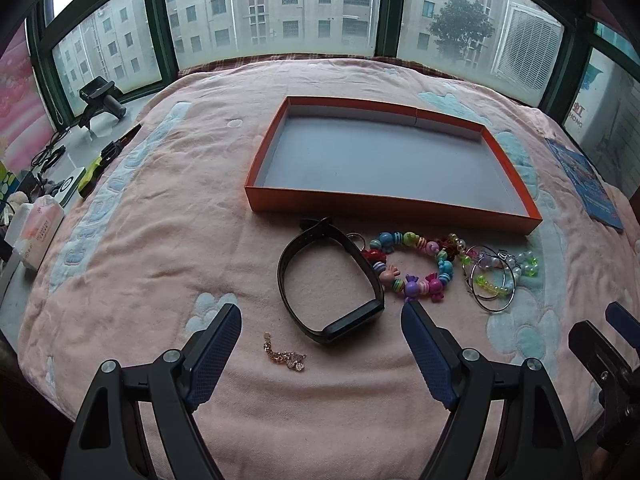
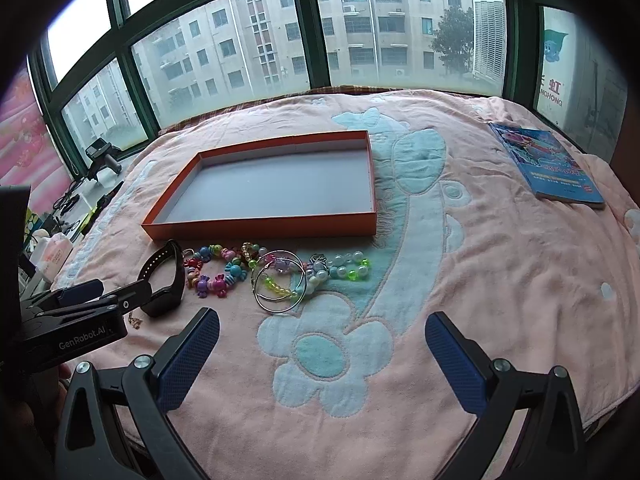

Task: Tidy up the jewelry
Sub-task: 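Lower the left tool onto the black watch band and close on it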

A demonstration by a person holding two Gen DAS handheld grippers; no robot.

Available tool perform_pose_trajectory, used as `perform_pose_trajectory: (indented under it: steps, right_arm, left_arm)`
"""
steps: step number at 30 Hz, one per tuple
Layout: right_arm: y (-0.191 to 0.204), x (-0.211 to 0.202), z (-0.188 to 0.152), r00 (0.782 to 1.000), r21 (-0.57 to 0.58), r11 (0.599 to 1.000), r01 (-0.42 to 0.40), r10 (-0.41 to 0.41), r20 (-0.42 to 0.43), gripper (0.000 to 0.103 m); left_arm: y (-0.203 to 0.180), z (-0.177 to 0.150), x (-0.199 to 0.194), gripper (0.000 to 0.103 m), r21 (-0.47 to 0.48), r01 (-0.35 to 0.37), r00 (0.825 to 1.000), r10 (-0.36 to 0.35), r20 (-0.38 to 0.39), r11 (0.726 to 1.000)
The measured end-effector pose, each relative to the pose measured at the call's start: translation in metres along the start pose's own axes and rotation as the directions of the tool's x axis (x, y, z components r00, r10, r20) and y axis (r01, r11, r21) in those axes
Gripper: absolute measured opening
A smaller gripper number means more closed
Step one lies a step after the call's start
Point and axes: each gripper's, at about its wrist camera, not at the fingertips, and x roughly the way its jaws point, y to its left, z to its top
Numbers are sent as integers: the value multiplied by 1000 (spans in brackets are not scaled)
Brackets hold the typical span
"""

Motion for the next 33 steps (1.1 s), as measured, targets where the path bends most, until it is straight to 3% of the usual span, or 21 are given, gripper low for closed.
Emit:
perform_pose_trajectory:
  steps: [10,12,15,19,26,30,33]
  right_arm:
    - [-15,17,1,999,27,999,-27,28,-33,103]
    - [-16,19,1,999,29,999,-32,33,-35,103]
    - [-18,22,2,998,28,999,-39,41,-39,103]
    - [-19,24,2,998,31,998,-49,50,-41,103]
    - [-29,28,2,998,47,998,-46,48,-49,103]
    - [-35,30,4,995,65,994,-84,88,-56,103]
    - [-38,33,8,994,75,994,-81,86,-67,97]
  left_arm:
    - [-16,11,40,88,-43,-113,992,110,-60,993]
    - [-17,11,43,83,-40,-129,990,126,-62,991]
    - [-19,13,49,75,-48,-125,990,122,-73,991]
    - [-19,10,52,75,-40,-143,987,139,-85,989]
    - [-20,8,51,59,-19,-135,988,133,-73,991]
    - [-17,7,48,56,-17,-123,990,122,-68,992]
    - [-12,8,42,56,-19,-118,992,117,-56,993]
